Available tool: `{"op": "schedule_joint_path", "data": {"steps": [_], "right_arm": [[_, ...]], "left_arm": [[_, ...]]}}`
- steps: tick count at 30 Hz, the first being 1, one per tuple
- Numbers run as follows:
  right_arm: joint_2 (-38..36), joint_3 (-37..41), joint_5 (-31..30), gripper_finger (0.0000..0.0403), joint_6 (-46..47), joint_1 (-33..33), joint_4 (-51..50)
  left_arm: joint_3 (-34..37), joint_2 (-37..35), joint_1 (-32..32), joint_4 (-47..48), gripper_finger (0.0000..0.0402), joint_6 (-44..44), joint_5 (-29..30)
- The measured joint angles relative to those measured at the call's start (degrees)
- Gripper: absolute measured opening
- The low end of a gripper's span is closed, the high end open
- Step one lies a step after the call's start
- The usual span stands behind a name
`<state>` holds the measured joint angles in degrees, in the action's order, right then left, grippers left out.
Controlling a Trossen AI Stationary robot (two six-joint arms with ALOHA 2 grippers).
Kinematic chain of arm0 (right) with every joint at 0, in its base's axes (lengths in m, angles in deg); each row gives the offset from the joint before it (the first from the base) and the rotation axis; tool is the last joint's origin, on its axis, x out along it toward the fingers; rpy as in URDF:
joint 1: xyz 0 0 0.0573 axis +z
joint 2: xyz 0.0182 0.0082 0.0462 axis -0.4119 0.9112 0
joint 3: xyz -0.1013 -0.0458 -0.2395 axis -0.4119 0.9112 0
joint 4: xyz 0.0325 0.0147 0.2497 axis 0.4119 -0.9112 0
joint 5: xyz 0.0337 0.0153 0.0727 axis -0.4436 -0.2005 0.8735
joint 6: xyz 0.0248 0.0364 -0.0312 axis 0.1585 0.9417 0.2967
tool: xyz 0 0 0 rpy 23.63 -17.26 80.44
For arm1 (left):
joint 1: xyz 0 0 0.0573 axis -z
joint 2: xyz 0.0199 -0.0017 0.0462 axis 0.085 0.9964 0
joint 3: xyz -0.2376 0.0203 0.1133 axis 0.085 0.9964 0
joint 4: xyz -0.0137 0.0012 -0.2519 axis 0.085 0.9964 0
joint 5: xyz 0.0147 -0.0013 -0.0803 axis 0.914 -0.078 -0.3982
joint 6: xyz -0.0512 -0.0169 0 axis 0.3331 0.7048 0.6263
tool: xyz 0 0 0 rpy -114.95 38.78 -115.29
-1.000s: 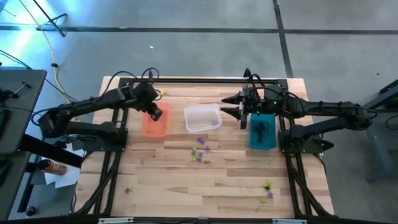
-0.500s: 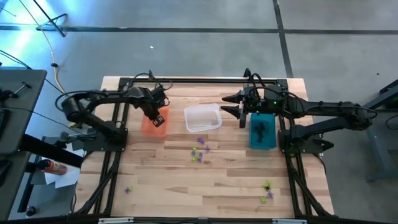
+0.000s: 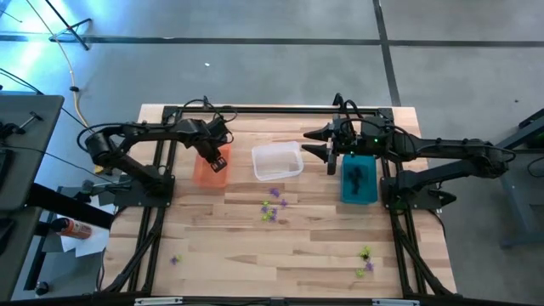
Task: Sort Halloween decoration
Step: Put the green spider toy into the orange bin, then put the black spider toy into the blue bin
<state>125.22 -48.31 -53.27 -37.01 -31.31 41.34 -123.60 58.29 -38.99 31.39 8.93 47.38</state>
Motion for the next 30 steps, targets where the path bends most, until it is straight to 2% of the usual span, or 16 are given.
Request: {"op": "schedule_joint_path", "data": {"steps": [8, 12, 16, 21, 26, 30], "right_arm": [[0.0, 0.0, 0.0, 0.0183, -0.4, 0.0, 0.0], [0.0, 0.0, 0.2, 0.0183, -0.4, 0.0, 0.5], [0.0, 0.0, 0.3, 0.0183, -0.4, 0.0, 2.3], [0.0, 0.0, 0.7, 0.0183, -0.1, 0.0, 3.2], [0.0, 0.0, 3.0, 0.0183, 1.5, 0.0, 3.1], [0.0, 0.0, 5.7, 0.0183, 2.4, 0.0, 3.1]], "left_arm": [[0.0, -8.1, 0.0, 2.4, 0.0148, 0.0, -1.4], [-1.3, -15.0, 0.0, 2.4, 0.0180, 2.9, -6.1], [-3.9, -23.7, 1.2, -3.6, 0.0190, 9.0, -11.8], [-4.2, -32.8, 7.2, -19.3, 0.0186, 13.1, -14.7], [-4.2, -35.4, 15.7, -30.3, 0.0188, 14.2, -14.9], [-4.2, -34.8, 21.9, -33.5, 0.0188, 12.9, -12.0]]}}
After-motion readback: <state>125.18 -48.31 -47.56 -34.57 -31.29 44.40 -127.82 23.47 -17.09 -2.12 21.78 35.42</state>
